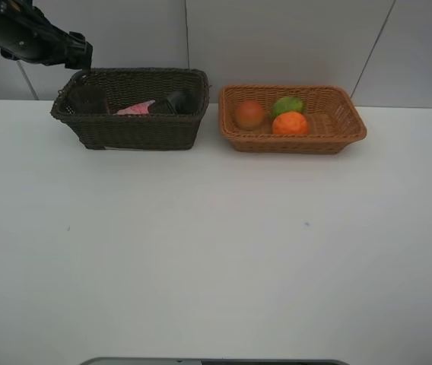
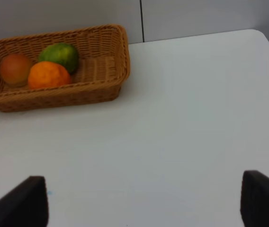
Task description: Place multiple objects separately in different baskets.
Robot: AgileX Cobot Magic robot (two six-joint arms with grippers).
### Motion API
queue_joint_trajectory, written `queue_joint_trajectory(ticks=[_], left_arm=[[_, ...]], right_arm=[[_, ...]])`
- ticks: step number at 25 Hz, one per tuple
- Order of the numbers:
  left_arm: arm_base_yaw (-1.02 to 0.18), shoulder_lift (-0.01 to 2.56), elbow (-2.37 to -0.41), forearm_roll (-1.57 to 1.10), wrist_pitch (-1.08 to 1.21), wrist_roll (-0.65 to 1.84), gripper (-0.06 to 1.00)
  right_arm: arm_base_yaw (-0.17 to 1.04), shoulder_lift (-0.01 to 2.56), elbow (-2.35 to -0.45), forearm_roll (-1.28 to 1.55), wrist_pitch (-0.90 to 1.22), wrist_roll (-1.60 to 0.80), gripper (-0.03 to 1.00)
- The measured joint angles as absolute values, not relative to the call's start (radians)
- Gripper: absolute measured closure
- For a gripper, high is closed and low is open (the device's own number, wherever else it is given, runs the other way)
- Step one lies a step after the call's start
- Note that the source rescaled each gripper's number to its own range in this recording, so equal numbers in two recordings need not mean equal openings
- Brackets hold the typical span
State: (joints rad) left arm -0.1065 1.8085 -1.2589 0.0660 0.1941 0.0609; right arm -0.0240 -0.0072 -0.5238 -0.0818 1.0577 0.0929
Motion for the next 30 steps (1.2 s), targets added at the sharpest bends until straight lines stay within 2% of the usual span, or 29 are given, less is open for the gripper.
queue_joint_trajectory(ticks=[7,19,24,30], left_arm=[[-0.141,1.568,-1.191,0.062,0.346,0.016,-0.04],[-0.141,0.860,-0.717,0.042,0.461,-0.052,-0.04],[-0.141,0.591,-0.602,0.012,0.635,-0.052,-0.04],[-0.141,0.363,-0.557,0.000,0.868,-0.052,-0.04]], right_arm=[[-0.024,-0.007,-0.524,-0.082,1.058,0.093,0.14],[-0.024,-0.007,-0.524,-0.082,1.058,0.093,0.14],[-0.024,-0.007,-0.524,-0.082,1.058,0.093,0.14],[-0.024,-0.007,-0.524,-0.082,1.058,0.093,0.14]])
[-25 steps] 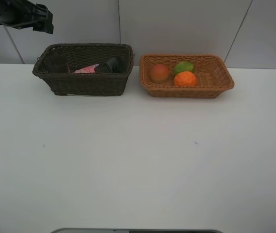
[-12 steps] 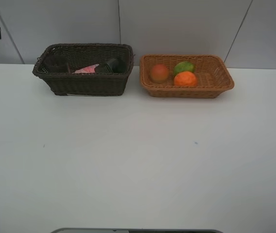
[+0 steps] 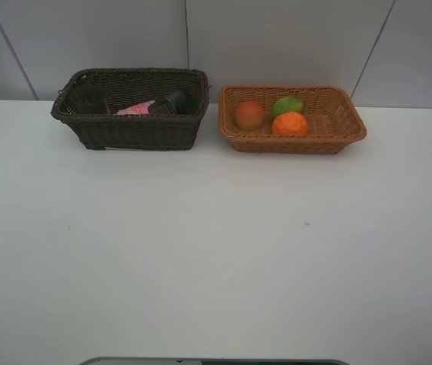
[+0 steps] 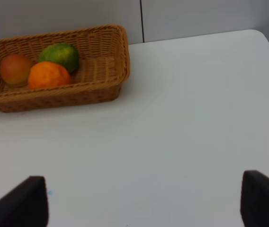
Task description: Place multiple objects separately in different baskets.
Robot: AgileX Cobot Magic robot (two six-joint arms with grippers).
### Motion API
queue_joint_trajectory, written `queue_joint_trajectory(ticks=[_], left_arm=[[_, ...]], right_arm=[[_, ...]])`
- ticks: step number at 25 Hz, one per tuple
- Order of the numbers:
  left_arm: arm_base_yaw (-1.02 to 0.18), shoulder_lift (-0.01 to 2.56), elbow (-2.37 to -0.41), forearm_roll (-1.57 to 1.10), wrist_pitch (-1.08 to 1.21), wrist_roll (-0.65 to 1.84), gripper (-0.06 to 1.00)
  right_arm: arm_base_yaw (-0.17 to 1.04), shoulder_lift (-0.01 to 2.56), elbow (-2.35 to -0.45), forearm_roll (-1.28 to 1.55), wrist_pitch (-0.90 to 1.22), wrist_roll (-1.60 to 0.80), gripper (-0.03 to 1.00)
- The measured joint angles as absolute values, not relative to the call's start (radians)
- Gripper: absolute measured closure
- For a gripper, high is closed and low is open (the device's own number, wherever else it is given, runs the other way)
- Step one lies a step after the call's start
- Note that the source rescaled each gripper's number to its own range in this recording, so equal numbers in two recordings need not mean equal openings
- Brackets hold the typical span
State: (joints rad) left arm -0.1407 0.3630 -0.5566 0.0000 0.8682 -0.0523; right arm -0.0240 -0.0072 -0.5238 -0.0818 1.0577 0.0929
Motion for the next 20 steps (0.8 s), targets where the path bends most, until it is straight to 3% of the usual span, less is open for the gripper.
queue_joint_trajectory(ticks=[9,20], left_arm=[[-0.141,0.226,-0.555,-0.009,1.162,-0.052,-0.04],[-0.141,0.033,-0.554,-0.009,1.166,-0.052,-0.04]], right_arm=[[-0.024,-0.007,-0.524,-0.082,1.058,0.093,0.14],[-0.024,-0.007,-0.524,-0.082,1.058,0.093,0.14]])
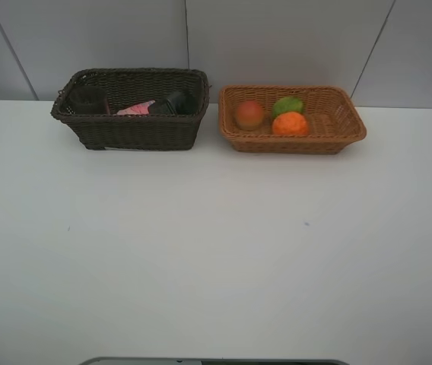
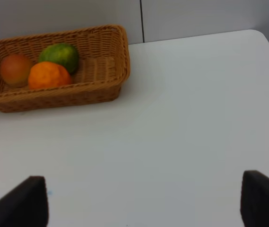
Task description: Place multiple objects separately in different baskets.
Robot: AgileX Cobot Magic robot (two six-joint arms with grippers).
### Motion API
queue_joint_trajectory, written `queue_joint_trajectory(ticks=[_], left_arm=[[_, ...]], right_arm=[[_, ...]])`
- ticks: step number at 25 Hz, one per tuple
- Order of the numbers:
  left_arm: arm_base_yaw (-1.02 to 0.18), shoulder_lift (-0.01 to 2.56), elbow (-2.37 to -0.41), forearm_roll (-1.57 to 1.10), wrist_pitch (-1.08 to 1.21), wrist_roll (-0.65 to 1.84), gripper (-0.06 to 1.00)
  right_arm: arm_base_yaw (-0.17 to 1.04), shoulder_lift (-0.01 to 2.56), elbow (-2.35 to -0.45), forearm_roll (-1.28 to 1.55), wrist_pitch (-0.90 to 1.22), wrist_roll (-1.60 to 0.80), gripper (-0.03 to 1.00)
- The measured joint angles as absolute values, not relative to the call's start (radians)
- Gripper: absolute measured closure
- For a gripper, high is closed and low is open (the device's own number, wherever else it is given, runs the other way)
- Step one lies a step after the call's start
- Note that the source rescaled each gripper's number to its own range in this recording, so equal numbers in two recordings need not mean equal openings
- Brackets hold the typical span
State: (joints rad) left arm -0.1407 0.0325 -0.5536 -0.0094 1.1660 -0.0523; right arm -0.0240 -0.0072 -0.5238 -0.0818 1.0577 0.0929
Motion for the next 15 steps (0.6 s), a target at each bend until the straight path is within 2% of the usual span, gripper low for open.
queue_joint_trajectory(ticks=[7,15], left_arm=[[-0.141,-0.007,-0.537,0.000,1.061,-0.048,-0.04],[-0.141,-0.007,-0.504,0.022,1.060,-0.018,-0.04]], right_arm=[[-0.024,-0.007,-0.524,-0.082,1.058,0.093,0.14],[-0.024,-0.007,-0.524,-0.082,1.058,0.093,0.14]])
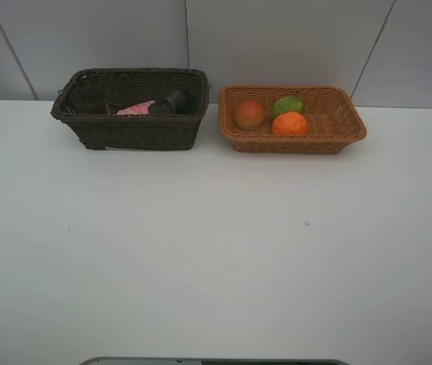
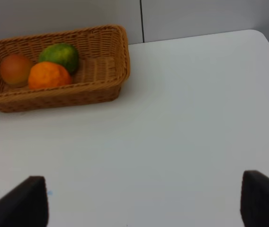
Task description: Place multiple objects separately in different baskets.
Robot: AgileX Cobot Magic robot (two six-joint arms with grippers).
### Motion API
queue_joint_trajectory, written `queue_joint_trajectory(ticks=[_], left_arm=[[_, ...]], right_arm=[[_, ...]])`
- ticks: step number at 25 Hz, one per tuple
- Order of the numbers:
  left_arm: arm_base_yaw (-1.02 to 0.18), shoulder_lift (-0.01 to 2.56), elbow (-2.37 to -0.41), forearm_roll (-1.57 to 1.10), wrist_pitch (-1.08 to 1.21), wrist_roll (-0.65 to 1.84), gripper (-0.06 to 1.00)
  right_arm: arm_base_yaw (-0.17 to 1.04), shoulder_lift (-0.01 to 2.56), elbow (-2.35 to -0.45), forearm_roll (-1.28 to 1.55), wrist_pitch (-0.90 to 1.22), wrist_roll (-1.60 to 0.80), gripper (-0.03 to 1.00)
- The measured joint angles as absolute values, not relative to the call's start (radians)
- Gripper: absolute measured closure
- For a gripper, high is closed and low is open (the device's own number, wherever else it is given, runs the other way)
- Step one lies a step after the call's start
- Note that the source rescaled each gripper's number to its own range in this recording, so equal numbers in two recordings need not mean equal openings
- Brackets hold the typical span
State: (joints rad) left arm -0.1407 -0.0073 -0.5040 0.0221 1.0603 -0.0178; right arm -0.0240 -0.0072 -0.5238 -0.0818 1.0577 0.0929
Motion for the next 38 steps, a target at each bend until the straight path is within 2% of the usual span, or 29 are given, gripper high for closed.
queue_joint_trajectory(ticks=[15,24,38], left_arm=[[-0.139,-0.008,-0.504,0.023,1.060,-0.018,-0.04],[-0.021,-0.008,-0.504,0.024,1.060,-0.018,-0.04],[-0.012,-0.008,-0.504,0.024,1.060,-0.018,-0.04]], right_arm=[[-0.024,-0.007,-0.524,-0.082,1.058,0.093,0.14],[-0.024,-0.007,-0.524,-0.082,1.058,0.093,0.14],[-0.024,-0.007,-0.524,-0.082,1.058,0.093,0.14]])
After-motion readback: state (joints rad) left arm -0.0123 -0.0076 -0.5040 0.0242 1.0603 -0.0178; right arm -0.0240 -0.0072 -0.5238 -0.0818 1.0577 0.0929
